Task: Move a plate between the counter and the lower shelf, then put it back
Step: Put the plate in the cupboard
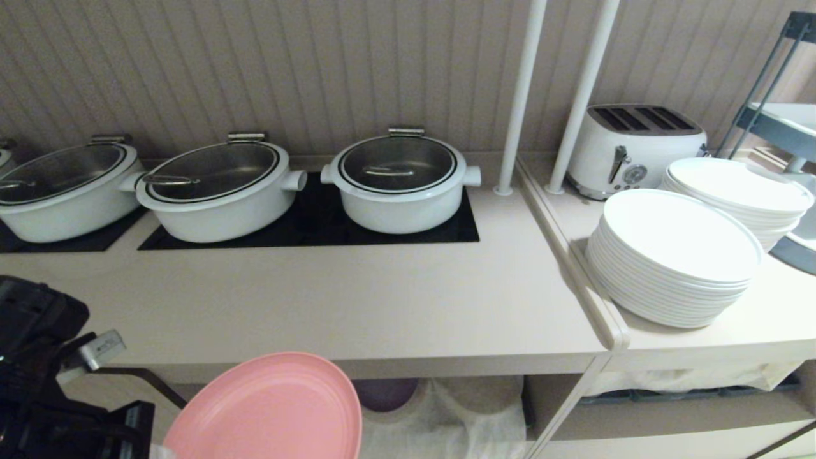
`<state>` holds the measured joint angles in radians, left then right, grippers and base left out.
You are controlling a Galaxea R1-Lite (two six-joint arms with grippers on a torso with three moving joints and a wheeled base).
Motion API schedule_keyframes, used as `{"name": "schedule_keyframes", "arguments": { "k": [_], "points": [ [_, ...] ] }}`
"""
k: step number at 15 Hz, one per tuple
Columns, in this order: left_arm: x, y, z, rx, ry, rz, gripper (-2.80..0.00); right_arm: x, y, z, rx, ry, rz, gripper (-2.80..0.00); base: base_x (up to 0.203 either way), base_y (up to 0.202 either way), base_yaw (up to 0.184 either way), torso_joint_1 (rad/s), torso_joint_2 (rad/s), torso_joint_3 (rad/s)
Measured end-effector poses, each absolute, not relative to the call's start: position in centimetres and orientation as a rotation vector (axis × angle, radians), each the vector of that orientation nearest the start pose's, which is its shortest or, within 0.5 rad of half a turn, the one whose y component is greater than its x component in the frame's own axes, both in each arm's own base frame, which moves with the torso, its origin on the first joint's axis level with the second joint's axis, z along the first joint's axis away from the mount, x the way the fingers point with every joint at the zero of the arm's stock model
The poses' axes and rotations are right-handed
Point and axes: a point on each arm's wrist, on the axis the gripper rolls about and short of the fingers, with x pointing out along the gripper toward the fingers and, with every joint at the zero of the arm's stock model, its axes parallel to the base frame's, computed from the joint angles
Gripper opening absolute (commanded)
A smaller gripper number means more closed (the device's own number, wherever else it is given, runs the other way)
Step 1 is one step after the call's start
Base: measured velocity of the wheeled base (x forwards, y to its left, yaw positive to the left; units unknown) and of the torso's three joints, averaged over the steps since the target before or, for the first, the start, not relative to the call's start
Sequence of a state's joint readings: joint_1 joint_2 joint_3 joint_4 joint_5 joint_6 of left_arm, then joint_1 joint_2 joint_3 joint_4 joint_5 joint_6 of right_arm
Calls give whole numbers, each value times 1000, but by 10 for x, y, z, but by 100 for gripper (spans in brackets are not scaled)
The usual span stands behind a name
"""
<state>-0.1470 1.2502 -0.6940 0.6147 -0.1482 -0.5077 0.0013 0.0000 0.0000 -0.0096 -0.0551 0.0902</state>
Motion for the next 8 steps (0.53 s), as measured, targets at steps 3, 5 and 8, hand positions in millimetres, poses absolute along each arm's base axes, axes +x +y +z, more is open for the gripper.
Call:
{"name": "schedule_keyframes", "arguments": {
  "k": [3, 5, 8],
  "points": [
    [131, -23, 162, -451, 1219, 32, -280, -23, -1, 76, 90, -12, -53, -280, 0, 0, 0, 0, 0, 0],
    [132, -23, 162, -451, 1220, 31, -280, -23, -1, 76, 91, -12, -53, -280, 0, 0, 0, 0, 0, 0],
    [132, -23, 162, -452, 1222, 32, -280, -23, -1, 76, 90, -12, -53, -280, 0, 0, 0, 0, 0, 0]
  ]
}}
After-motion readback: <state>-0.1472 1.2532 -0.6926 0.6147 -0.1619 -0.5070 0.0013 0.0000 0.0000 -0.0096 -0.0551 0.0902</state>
